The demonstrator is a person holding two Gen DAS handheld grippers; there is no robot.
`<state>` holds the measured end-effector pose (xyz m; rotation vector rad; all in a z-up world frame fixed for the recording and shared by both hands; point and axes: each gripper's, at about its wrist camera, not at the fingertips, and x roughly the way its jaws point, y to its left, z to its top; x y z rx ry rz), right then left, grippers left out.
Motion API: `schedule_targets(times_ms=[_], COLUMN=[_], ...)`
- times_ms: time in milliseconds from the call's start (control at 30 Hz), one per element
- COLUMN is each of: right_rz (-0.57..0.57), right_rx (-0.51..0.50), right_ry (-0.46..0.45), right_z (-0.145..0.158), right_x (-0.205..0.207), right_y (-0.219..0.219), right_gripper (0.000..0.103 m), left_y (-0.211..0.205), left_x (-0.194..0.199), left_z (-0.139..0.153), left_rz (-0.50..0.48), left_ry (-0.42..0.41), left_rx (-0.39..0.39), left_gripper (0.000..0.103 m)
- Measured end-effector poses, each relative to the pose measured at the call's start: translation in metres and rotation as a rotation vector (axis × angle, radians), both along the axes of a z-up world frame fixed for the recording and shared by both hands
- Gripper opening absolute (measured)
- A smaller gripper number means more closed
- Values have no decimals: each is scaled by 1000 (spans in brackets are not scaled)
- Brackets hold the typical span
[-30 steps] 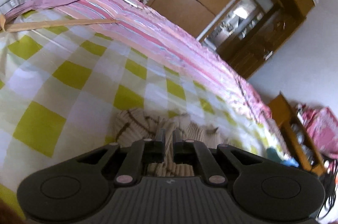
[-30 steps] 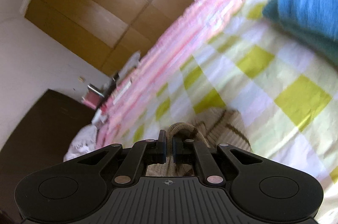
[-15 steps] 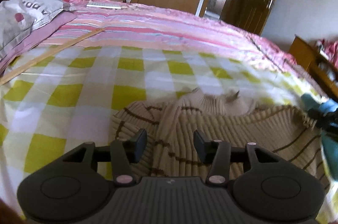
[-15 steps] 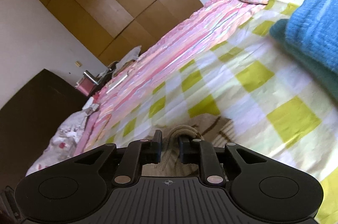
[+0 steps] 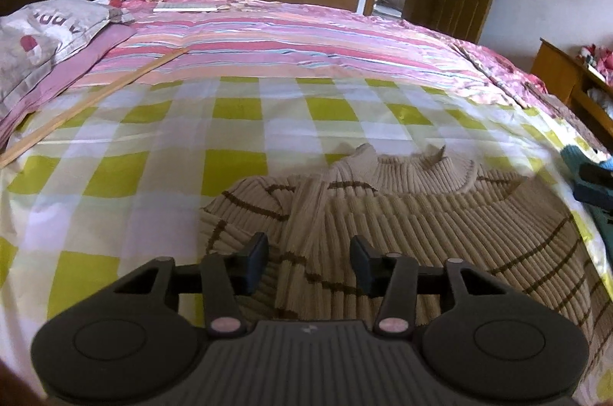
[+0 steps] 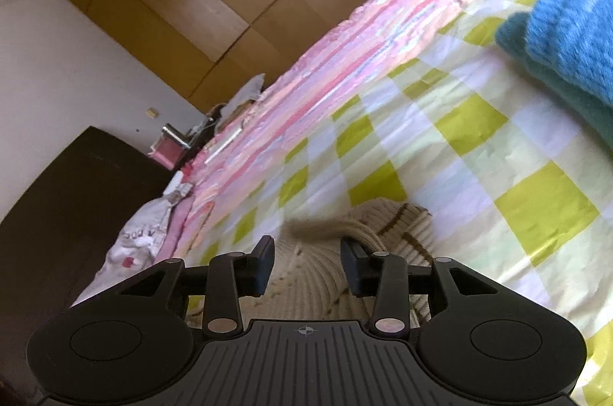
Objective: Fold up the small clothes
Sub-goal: 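Open both grippers and release the hem on the sweater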
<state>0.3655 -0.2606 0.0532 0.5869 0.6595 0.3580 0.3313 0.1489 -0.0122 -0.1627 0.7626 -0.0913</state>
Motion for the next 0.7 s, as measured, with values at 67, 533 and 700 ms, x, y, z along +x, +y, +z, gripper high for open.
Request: schedule_targets(times_ms=[67,533,700], right_rz=[6,44,68], right_rx=[-62,-329,-398], right_ry=[-34,-2,-15], right_z=[6,-17,-13], right_x=[-4,5,5], right_y=[2,17,23], right_gripper=[39,39,30], left_y=[4,-2,-2], left_x=[-1,10,14], left_z=[1,5,5], left_rz=[10,0,-2], left_ry=[-2,24,42], left_rx=[-18,47,56], left_gripper=[47,35,16])
